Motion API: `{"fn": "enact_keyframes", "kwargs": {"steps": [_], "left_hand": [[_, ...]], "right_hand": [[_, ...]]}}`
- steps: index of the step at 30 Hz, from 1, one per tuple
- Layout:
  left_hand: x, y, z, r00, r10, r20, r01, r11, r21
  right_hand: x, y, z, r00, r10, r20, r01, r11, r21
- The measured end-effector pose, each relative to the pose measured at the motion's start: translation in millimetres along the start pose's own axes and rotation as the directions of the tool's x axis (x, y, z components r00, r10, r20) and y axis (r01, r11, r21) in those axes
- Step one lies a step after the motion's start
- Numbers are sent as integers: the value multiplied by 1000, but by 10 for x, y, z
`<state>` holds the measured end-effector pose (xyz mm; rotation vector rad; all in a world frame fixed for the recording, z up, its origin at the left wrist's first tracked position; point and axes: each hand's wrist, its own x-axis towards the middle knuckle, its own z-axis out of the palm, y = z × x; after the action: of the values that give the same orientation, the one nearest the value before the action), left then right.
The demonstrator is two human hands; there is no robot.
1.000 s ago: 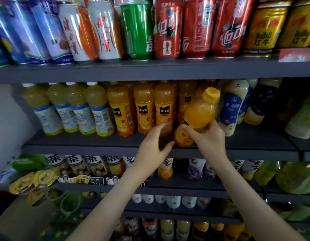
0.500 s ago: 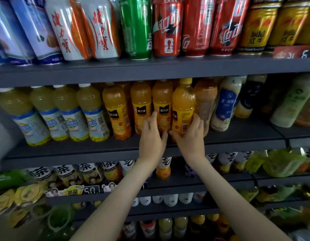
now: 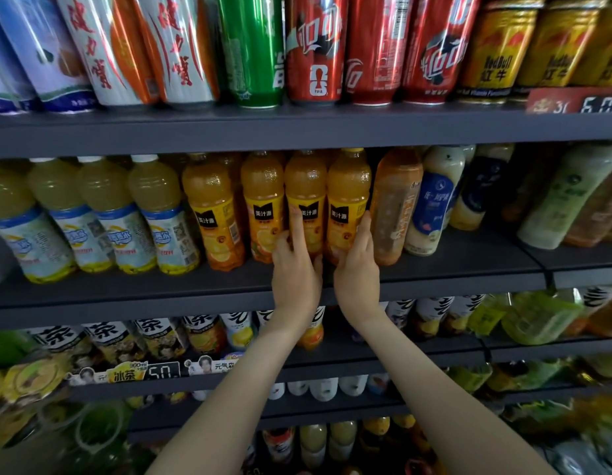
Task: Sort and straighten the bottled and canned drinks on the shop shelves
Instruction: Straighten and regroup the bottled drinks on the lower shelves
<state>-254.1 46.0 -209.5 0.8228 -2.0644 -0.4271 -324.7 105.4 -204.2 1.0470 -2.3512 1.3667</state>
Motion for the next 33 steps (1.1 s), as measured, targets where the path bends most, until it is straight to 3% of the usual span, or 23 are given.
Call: {"fn": "enact_keyframes", "kwargs": {"steps": [8,11,16,21,28,33], "left_hand": [[-30,-13,69,1000,18,-20,-17,999,45],[-51,70,89,998,18,-61,-15,998,55],[-88,264,168,985,144,-99,-137,988,74],[-63,468,262,978,207,-40,-207,978,-14],[-103,682,361,989,145,15,-141,976,-167],[-195,841,417,993,109,53,-95,973,-211]], "right_hand": [[50,73,-79,998,-36,54,36,999,1],[58,154,-209,980,-153,-131,152,988,-14],[299,359,-454,960,-2,-281,13,999,39],[440,384,-482,995,73,-69,-63,989,137],[495,493,-612,1000,25,2,-25,987,160],[357,636,-885,994,31,102,-63,943,328]]}}
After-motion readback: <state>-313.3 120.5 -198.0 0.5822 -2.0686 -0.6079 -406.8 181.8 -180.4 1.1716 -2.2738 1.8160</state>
